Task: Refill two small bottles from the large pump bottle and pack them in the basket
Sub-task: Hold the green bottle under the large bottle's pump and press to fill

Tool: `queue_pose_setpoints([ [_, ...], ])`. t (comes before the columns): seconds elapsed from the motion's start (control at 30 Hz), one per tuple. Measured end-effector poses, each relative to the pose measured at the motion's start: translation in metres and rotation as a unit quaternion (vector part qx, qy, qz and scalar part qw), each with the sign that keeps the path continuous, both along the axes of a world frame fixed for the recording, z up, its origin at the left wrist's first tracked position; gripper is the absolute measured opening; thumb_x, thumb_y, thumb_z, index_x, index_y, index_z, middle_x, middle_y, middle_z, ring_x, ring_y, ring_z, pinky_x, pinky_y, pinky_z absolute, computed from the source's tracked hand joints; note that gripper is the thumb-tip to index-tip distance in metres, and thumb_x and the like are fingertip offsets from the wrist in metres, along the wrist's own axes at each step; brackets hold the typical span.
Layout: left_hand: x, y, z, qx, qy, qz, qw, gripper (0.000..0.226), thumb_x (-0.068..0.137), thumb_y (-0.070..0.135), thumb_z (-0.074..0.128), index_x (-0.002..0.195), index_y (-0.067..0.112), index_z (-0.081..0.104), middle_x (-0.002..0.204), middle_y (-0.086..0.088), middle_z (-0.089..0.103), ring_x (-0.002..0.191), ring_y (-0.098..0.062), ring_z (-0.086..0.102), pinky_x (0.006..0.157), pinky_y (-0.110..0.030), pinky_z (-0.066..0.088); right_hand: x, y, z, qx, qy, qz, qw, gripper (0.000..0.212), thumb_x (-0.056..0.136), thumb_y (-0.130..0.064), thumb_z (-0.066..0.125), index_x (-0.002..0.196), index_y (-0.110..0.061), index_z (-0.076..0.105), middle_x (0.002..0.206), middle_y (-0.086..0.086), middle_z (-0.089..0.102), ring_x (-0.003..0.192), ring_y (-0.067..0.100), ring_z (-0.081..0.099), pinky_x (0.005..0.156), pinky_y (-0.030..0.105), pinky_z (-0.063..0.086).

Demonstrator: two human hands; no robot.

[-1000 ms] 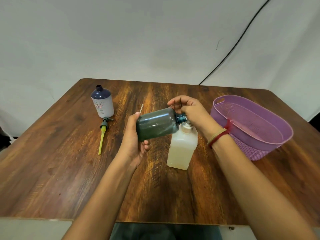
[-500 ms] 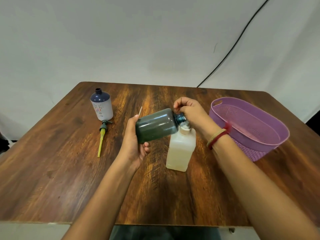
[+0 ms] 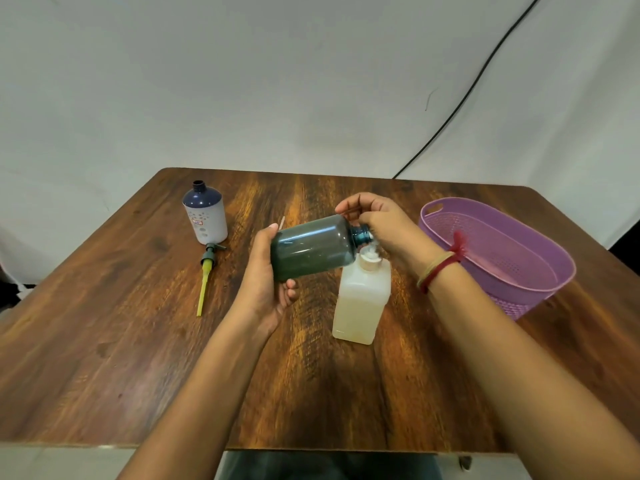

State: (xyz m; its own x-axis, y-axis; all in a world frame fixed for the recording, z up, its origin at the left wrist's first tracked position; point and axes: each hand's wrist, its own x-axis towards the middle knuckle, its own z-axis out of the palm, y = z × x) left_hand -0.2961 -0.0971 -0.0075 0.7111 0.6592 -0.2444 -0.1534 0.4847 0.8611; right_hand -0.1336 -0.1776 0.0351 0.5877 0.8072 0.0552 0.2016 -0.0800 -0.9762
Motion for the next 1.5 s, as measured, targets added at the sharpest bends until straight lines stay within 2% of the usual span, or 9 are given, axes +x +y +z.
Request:
queue_pose_setpoints([
  [0.3, 0.001, 0.001, -0.01, -0.003, 0.018, 0.007, 1.0, 0.053, 0.09, 0.055, 0.046, 0.115, 0.01, 0.057, 0.071, -0.004, 0.061, 0.039, -0.005, 0.043, 0.033, -0.013, 0.037, -0.001, 0.0, -0.014, -0.001, 0.002, -0.017, 1.0, 0.043, 0.082, 0.018, 0.032, 0.08, -0.012, 0.062, 0.086, 0.002, 0.06, 0.08, 0.011, 0.056, 0.068, 0.021, 0.048],
  [0.47, 0.002, 0.001, -0.005, -0.001, -0.014, 0.004, 1.0, 0.06, 0.089, 0.055, 0.047, 0.126, 0.008, 0.051, 0.083, -0.008, 0.062, 0.039, -0.005, 0.043, 0.033, -0.013, 0.037, 0.001, -0.002, -0.003, 0.0, 0.041, 0.013, 0.999, 0.04, 0.089, 0.011, 0.033, 0.085, -0.013, 0.065, 0.089, 0.004, 0.063, 0.084, 0.015, 0.058, 0.072, 0.027, 0.051],
  [0.77, 0.001, -0.001, -0.004, -0.008, 0.002, -0.002, 1.0, 0.051, 0.091, 0.053, 0.045, 0.116, 0.01, 0.055, 0.078, -0.007, 0.061, 0.037, -0.005, 0.042, 0.032, -0.013, 0.036, -0.001, -0.001, -0.007, -0.013, 0.049, -0.011, 0.999, 0.035, 0.089, 0.009, 0.038, 0.083, -0.013, 0.064, 0.094, 0.007, 0.062, 0.089, 0.02, 0.058, 0.075, 0.03, 0.051],
  [0.87, 0.002, -0.001, 0.001, -0.001, -0.008, 0.002, 1.0, 0.042, 0.092, 0.052, 0.045, 0.106, 0.013, 0.056, 0.07, -0.003, 0.063, 0.037, -0.004, 0.041, 0.033, -0.012, 0.036, 0.0, -0.004, 0.005, -0.02, 0.051, 0.016, 0.998, 0.032, 0.09, 0.008, 0.038, 0.088, -0.011, 0.064, 0.095, 0.007, 0.061, 0.084, 0.017, 0.058, 0.063, 0.023, 0.052],
  [0.93, 0.002, -0.001, 0.001, 0.001, -0.008, 0.006, 1.0, 0.044, 0.092, 0.052, 0.045, 0.108, 0.012, 0.055, 0.069, -0.002, 0.062, 0.038, -0.004, 0.042, 0.033, -0.013, 0.036, 0.0, -0.003, 0.002, -0.02, 0.054, 0.01, 0.998, 0.033, 0.09, 0.009, 0.036, 0.087, -0.01, 0.063, 0.095, 0.007, 0.061, 0.083, 0.016, 0.058, 0.061, 0.022, 0.052],
  [1.1, 0.0, -0.003, -0.007, -0.01, 0.015, 0.01, 1.0, 0.057, 0.091, 0.054, 0.044, 0.121, 0.006, 0.054, 0.069, -0.004, 0.06, 0.036, -0.004, 0.042, 0.033, -0.012, 0.036, -0.001, 0.001, -0.011, -0.037, 0.009, -0.024, 0.999, 0.039, 0.087, 0.012, 0.034, 0.081, -0.014, 0.063, 0.09, 0.006, 0.061, 0.085, 0.017, 0.056, 0.072, 0.027, 0.049],
  [1.2, 0.0, -0.003, -0.004, -0.013, -0.002, -0.002, 1.0, 0.059, 0.091, 0.055, 0.044, 0.125, 0.006, 0.052, 0.075, -0.006, 0.062, 0.037, -0.004, 0.043, 0.034, -0.012, 0.038, 0.001, -0.001, 0.001, -0.036, 0.014, 0.005, 0.999, 0.035, 0.089, 0.009, 0.036, 0.085, -0.014, 0.063, 0.091, 0.004, 0.062, 0.087, 0.016, 0.057, 0.077, 0.029, 0.051],
  [1.33, 0.0, -0.002, -0.002, -0.01, -0.007, -0.002, 1.0, 0.057, 0.092, 0.054, 0.044, 0.123, 0.007, 0.052, 0.076, -0.006, 0.061, 0.037, -0.004, 0.043, 0.034, -0.012, 0.038, 0.001, -0.002, 0.002, -0.049, 0.068, 0.037, 0.996, 0.035, 0.092, 0.005, 0.035, 0.089, -0.012, 0.065, 0.095, 0.007, 0.063, 0.081, 0.016, 0.06, 0.06, 0.022, 0.052],
  [1.5, 0.0, 0.002, -0.004, -0.013, 0.015, -0.008, 1.0, 0.045, 0.091, 0.053, 0.046, 0.108, 0.012, 0.055, 0.065, -0.003, 0.062, 0.037, -0.004, 0.042, 0.034, -0.012, 0.038, 0.003, 0.001, -0.013, -0.046, 0.038, 0.002, 0.998, 0.042, 0.085, 0.013, 0.03, 0.081, -0.011, 0.065, 0.089, 0.01, 0.063, 0.078, 0.019, 0.058, 0.065, 0.027, 0.05],
])
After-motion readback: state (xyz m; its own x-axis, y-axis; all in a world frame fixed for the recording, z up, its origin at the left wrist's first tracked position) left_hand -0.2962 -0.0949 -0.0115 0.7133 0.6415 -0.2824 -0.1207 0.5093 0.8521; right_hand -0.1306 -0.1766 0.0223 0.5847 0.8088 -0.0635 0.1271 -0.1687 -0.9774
